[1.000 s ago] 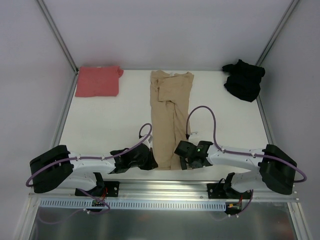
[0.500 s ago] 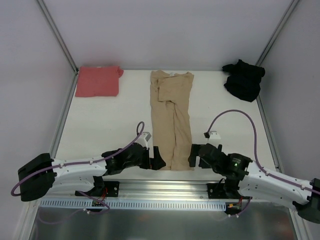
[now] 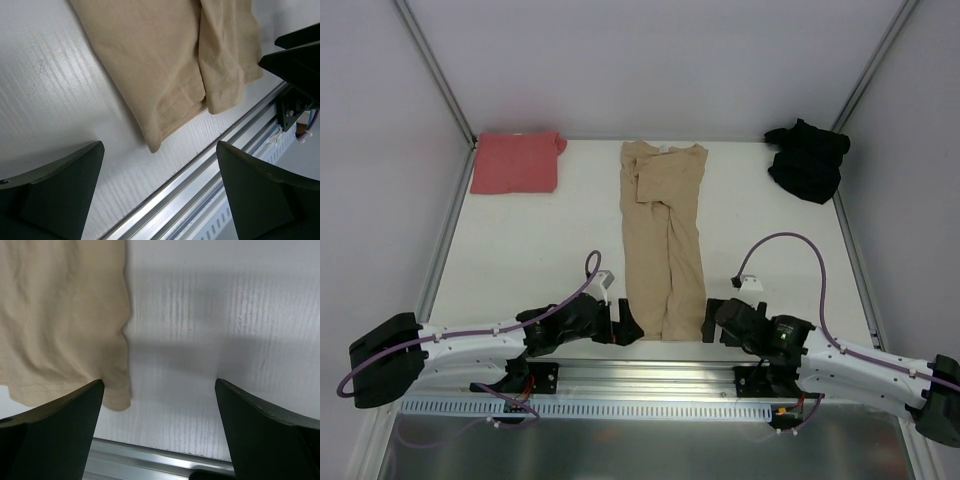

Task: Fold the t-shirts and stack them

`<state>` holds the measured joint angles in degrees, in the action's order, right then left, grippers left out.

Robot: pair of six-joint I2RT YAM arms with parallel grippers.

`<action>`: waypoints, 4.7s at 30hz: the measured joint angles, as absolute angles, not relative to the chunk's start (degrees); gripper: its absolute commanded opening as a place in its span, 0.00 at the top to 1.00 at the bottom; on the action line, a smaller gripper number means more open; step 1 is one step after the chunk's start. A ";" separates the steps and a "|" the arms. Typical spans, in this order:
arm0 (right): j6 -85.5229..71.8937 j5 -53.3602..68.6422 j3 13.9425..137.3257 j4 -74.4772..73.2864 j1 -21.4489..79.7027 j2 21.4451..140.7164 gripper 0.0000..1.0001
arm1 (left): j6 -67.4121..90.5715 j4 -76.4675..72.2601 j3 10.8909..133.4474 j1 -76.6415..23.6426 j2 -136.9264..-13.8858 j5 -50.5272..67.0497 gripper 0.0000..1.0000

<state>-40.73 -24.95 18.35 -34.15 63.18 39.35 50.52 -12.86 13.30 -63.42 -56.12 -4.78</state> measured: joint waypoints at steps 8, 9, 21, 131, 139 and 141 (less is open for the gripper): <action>-42.19 -24.91 16.80 -24.93 63.07 40.73 0.01 | 50.54 -17.56 13.19 -63.42 -59.20 -4.75 0.01; -42.41 -24.73 16.69 -23.42 63.07 41.32 0.02 | 50.57 -18.04 13.19 -63.42 -59.55 -4.75 0.01; -46.65 -19.77 13.67 -14.55 63.59 43.27 0.65 | 51.77 -24.25 13.17 -63.42 -64.71 -4.69 0.33; -10.00 4.84 55.02 -18.13 29.26 85.60 0.12 | 33.08 1.76 47.42 -41.28 -81.71 -2.61 0.59; -3.14 3.25 56.95 -16.51 25.71 87.59 0.11 | 33.41 1.30 45.17 -40.03 -80.97 -11.62 0.04; -1.87 3.16 56.95 -16.91 24.99 86.80 0.09 | 33.56 1.37 43.38 -40.03 -78.65 -13.30 0.01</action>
<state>-1.87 3.16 56.95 -16.91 24.99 86.80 33.56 1.37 43.38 -40.03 -78.65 -13.30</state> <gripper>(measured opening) 0.895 0.965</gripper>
